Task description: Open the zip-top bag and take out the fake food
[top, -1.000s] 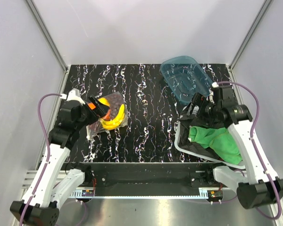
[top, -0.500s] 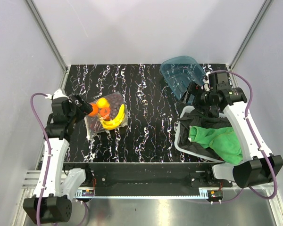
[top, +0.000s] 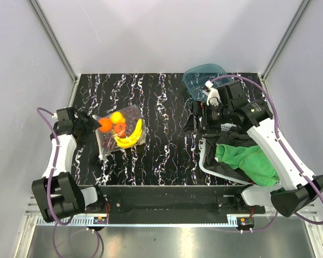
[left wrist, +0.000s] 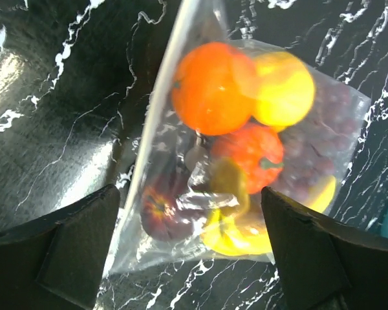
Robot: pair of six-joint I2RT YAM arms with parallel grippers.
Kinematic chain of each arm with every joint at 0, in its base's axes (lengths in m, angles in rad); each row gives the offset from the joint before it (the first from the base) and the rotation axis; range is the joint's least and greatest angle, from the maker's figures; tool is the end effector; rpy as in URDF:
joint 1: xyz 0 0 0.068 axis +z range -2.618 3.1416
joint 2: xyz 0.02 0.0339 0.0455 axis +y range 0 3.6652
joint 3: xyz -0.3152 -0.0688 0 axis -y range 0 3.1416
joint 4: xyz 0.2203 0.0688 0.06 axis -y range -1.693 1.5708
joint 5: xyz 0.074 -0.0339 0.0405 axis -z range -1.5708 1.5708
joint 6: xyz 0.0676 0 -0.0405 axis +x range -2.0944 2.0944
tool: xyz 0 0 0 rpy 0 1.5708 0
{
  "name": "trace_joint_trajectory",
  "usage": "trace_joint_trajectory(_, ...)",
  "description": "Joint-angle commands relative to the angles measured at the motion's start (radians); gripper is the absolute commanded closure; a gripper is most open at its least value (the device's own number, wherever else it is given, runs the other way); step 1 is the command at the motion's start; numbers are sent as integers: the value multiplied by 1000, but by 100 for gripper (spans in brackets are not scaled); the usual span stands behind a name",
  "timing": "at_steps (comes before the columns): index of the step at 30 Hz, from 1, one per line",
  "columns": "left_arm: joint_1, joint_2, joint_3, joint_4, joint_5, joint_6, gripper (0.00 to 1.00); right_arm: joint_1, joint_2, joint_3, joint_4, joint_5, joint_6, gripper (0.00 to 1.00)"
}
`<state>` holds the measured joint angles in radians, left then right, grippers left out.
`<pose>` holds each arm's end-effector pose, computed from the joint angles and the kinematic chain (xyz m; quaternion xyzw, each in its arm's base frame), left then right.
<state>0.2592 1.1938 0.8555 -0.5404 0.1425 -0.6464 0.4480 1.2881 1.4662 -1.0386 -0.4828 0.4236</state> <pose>0.2167 0.0475 0.2816 -0.3888 0.8543 -0.1308 0.3191 0.1897 0.1260 0.4128 -0.0942 0.9093 0.3457 0.2115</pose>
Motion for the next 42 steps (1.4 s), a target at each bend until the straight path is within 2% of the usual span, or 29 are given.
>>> trace_joint_trajectory(1, 92, -5, -49, 126, 156, 43, 14, 34, -24, 53, -23, 56, -85, 0)
trace_joint_trajectory(4, 184, 29, -59, 123, 235, 83, 20, 34, -50, 28, -20, 79, -94, 0)
trace_joint_trajectory(5, 231, 62, -70, 131, 308, 108, 28, 37, -58, 29, -21, 87, -100, 0)
trace_joint_trajectory(8, 252, 108, -102, 158, 386, 125, 41, 43, -56, 40, -18, 96, -108, 0)
trace_joint_trajectory(17, 262, 213, -165, 264, 445, 146, 40, 43, -1, 60, -11, 61, -89, 0)
trace_joint_trajectory(20, 264, 256, -168, 295, 468, 145, 46, 43, 28, 65, -14, 35, -77, 0)
trace_joint_trajectory(21, 262, 269, -165, 301, 479, 139, 51, 43, 34, 68, -12, 29, -68, 0)
trace_joint_trajectory(24, 264, 309, -167, 345, 528, 131, 56, 43, 54, 78, -6, 33, -54, 0)
trace_joint_trajectory(25, 264, 332, -162, 344, 528, 136, 62, 43, 60, 82, -5, 33, -49, 0)
trace_joint_trajectory(29, 262, 374, -151, 381, 603, 131, 73, 43, 102, 114, 2, 41, -37, 0)
trace_joint_trajectory(31, 264, 382, -144, 382, 624, 134, 84, 43, 119, 123, 6, 50, -29, 0)
trace_joint_trajectory(32, 264, 377, -139, 372, 634, 133, 97, 43, 134, 126, 8, 55, -26, 0)
trace_joint_trajectory(33, 262, 368, -139, 372, 643, 125, 100, 43, 140, 126, 15, 59, -20, 0)
trace_joint_trajectory(38, 221, 247, -167, 340, 657, 39, 100, 43, 166, 94, 54, 82, -13, 0)
trace_joint_trajectory(41, 157, 89, -210, 319, 611, -51, 100, 43, 156, 68, 77, 66, -16, 0)
trace_joint_trajectory(42, 134, -9, -219, 315, 586, -73, 100, 43, 149, 56, 101, 50, -22, 0)
